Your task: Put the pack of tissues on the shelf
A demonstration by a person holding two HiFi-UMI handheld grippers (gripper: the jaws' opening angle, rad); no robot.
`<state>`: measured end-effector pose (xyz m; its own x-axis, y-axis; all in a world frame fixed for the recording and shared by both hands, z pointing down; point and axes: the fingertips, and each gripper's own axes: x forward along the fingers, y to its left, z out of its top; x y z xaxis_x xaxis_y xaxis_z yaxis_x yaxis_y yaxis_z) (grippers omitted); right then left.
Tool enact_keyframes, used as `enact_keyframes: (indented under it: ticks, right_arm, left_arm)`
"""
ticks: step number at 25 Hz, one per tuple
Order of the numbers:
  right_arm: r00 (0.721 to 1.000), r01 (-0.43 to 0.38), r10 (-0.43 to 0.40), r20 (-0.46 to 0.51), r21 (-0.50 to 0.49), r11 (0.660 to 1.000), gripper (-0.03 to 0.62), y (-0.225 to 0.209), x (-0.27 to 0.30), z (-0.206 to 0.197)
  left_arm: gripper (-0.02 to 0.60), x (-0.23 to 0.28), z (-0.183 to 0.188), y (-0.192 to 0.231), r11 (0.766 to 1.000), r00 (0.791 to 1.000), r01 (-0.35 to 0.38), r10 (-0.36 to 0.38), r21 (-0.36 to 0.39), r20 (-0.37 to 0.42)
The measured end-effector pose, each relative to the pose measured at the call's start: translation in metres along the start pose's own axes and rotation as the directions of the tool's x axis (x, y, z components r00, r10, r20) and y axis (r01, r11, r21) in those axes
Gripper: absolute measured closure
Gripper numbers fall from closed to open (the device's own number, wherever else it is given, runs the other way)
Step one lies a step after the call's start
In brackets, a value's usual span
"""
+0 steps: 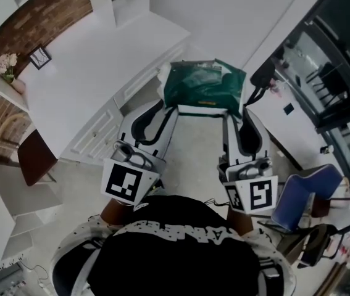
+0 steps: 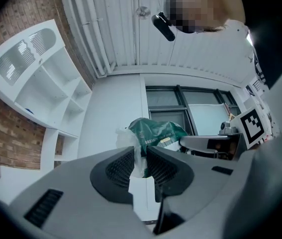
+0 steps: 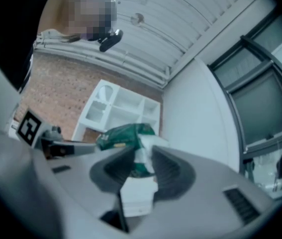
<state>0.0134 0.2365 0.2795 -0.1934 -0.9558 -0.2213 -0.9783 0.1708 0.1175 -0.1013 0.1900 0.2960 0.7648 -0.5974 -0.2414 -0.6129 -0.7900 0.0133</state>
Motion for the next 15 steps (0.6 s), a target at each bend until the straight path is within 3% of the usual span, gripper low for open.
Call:
enact_keyframes:
  ticks: [4,15]
  right_arm:
    - [1.0,0.003,-0.003,-0.028,-0.013,1.0,0.467,0.025,0.032,-0.005]
    - [0.998,-0.067,0.067,-0.002,0.0,0.998,0.467,0.026,0.041,-0.006]
  left_arm:
    - [0.476,-0.006,0.0,0.04,1.0,1.0,0.001,-0.001,-0.029,0.003]
    - [0.476,-0.01,0.003,0.044,0.998,0.998,-0.059,0.059,-0.004,0.012]
